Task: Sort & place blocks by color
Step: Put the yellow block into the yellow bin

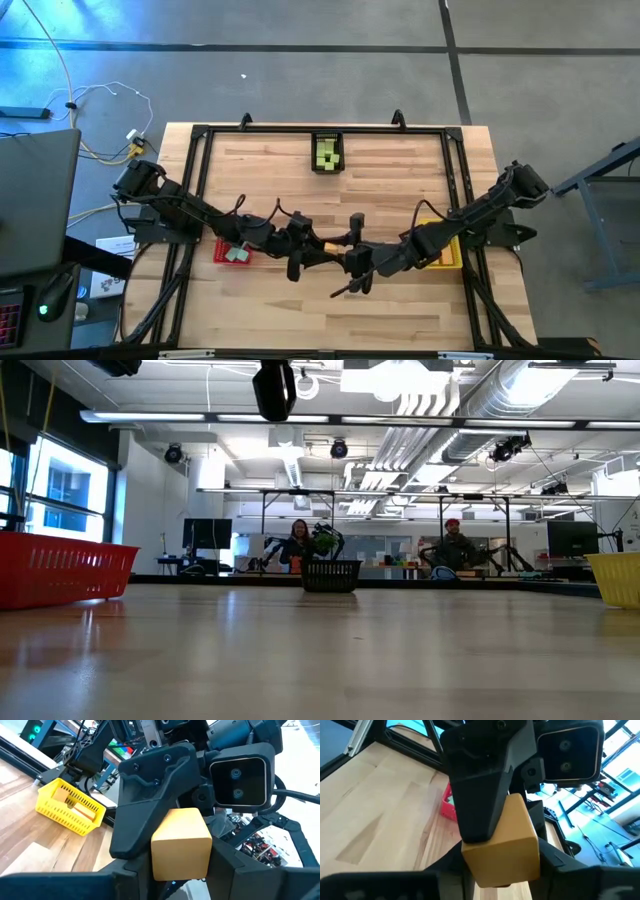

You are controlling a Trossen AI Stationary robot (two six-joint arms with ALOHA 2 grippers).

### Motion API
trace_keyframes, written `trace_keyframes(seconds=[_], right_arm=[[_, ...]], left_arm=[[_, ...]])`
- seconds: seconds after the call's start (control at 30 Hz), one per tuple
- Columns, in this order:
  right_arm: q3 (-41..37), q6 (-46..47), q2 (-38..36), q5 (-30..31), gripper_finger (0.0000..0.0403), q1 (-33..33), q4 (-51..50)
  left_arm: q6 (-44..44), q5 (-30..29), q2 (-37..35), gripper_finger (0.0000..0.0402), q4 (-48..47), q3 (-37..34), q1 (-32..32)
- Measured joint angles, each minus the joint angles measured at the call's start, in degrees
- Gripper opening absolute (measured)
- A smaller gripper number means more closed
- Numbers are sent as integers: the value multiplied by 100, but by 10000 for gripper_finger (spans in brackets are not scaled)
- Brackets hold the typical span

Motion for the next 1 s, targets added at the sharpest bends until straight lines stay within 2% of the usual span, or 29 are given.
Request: trace_keyframes(seconds=[0.3, 0.5, 0.63, 0.83, 1.0], right_arm=[[0, 42, 2, 199, 174, 86, 84], [0, -11, 2, 252, 184, 123, 261], [0, -11, 2, 200, 174, 123, 250], [0, -148, 2, 203, 112, 125, 186], [-4, -71, 2, 185, 112, 121, 176]], left_arm=[[74, 66, 2, 115, -93, 0, -1], [35, 104, 2, 115, -142, 0, 2], [39, 102, 2, 115, -170, 0, 2], [-56, 86, 2, 119, -172, -2, 2], [-5, 48, 2, 135, -235, -2, 2]])
